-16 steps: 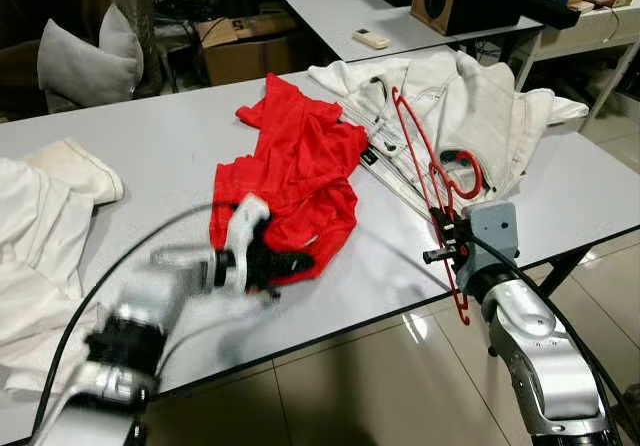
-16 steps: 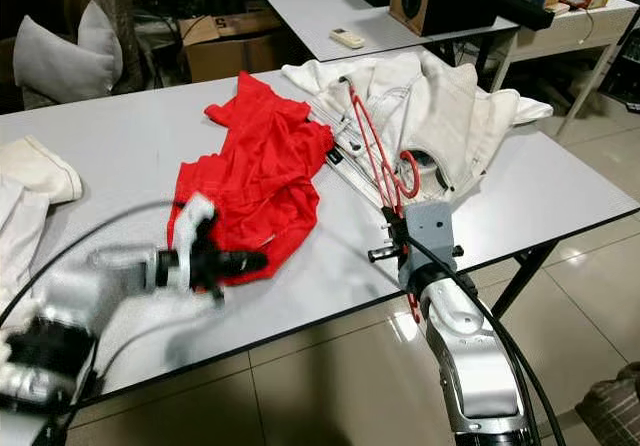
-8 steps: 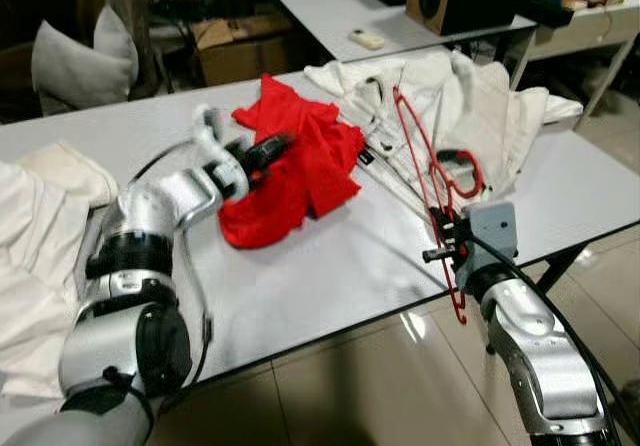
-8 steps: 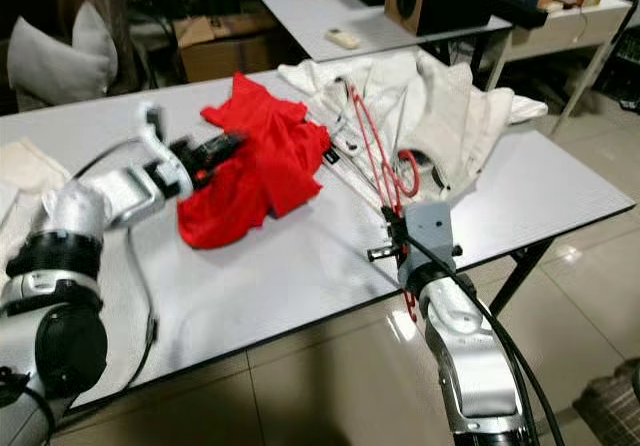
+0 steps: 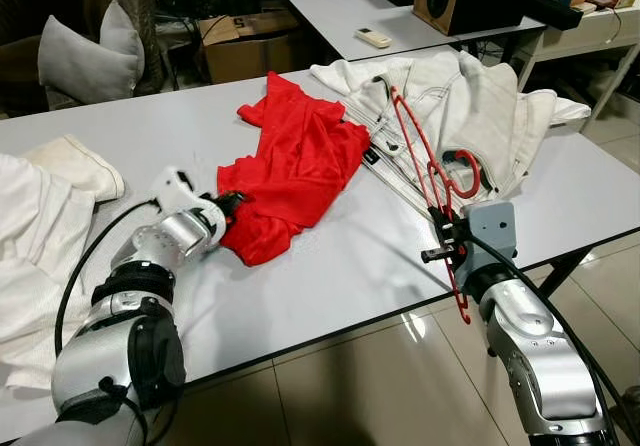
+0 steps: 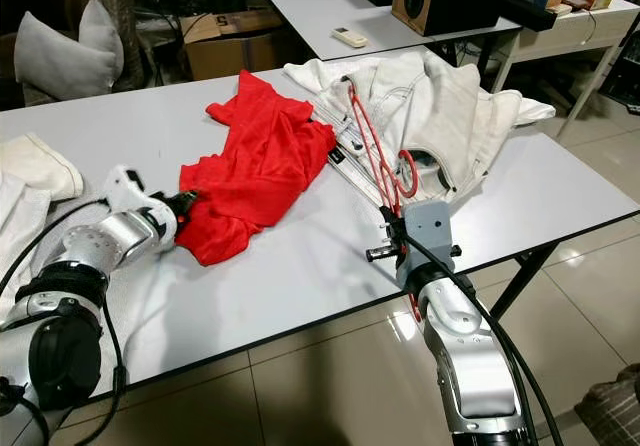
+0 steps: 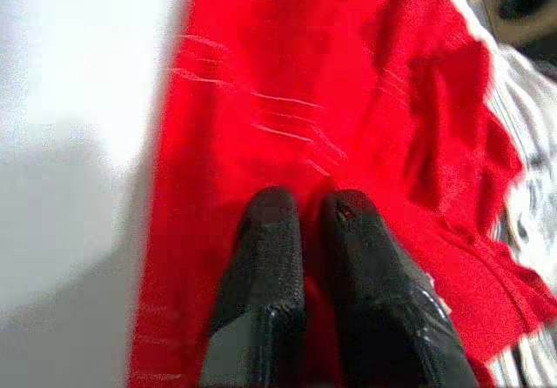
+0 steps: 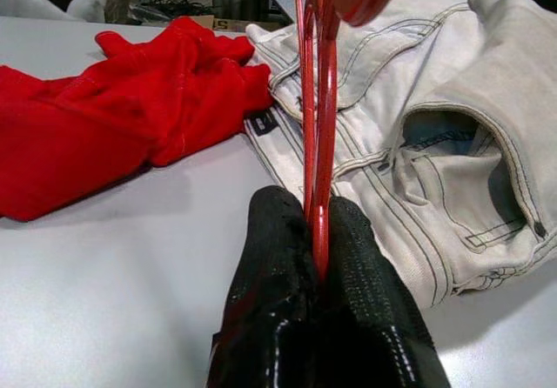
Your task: Hang hanger
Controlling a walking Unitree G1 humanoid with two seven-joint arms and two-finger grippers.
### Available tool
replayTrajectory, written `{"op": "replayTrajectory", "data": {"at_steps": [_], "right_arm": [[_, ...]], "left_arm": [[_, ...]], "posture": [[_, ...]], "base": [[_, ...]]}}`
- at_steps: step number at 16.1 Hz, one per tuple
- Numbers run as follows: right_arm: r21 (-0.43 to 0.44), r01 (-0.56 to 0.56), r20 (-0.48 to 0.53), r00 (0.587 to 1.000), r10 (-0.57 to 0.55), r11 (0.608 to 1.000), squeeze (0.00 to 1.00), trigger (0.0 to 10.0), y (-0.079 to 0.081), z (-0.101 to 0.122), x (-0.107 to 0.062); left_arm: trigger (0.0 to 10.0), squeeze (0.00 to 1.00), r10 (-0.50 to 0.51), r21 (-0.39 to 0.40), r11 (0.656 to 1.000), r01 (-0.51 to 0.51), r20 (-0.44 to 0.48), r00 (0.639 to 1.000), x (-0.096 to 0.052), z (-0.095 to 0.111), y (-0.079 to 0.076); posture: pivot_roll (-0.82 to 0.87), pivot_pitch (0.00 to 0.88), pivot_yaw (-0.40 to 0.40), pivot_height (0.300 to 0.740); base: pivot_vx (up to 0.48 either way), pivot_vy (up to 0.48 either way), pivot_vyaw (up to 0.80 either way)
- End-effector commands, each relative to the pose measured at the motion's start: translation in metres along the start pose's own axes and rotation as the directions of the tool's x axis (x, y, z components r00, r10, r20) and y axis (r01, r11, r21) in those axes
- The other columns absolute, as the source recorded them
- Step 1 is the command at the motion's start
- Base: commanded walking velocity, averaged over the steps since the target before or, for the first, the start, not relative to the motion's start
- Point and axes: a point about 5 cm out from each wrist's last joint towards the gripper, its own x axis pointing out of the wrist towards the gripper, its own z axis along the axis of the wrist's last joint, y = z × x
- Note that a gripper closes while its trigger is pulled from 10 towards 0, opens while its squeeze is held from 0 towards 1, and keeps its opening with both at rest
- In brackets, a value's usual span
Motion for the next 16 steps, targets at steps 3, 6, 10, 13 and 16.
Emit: {"op": "replayTrajectory", "data": {"at_steps": [3, 6, 10, 13, 16], "right_arm": [[0.0, -0.006, 0.002, 1.0, 0.006, 1.0, 0.0, 10.0, 0.002, 0.0, 0.002], [-0.001, -0.003, 0.005, 1.0, 0.003, 1.0, 0.0, 10.0, 0.001, 0.001, 0.002], [-0.001, -0.006, 0.009, 1.0, 0.006, 1.0, 0.0, 10.0, 0.002, 0.001, 0.003], [0.0, -0.009, 0.011, 1.0, 0.009, 1.0, 0.0, 10.0, 0.003, 0.002, 0.005], [-0.001, -0.007, 0.012, 1.0, 0.007, 1.0, 0.0, 10.0, 0.003, 0.001, 0.004]], "left_arm": [[10.0, 1.0, -0.115, 0.258, 0.961, 0.104, 0.029, 0.993, -0.004, 0.023, -0.013], [10.0, 1.0, -0.182, 0.586, 0.795, 0.155, -0.012, 0.983, -0.012, 0.037, -0.016], [10.0, 1.0, -0.215, 0.79, 0.553, 0.266, -0.173, 0.961, -0.023, 0.036, -0.018], [10.0, 1.0, -0.149, 0.859, 0.457, 0.232, -0.183, 0.972, -0.022, 0.032, -0.01], [10.0, 0.0, -0.15, 0.831, 0.49, 0.262, -0.216, 0.965, -0.019, 0.02, -0.007]], "posture": [[-0.14, 0.0, 0.065, 0.74], [-0.14, 0.0, 0.066, 0.74], [-0.13, 0.0, 0.065, 0.74], [-0.13, 0.0, 0.068, 0.74], [-0.14, 0.0, 0.076, 0.74]], "base": [[0.0, 0.0, 0.0], [0.0, 0.0, 0.0], [0.0, 0.0, 0.0], [0.0, 0.0, 0.0], [0.0, 0.0, 0.0]]}}
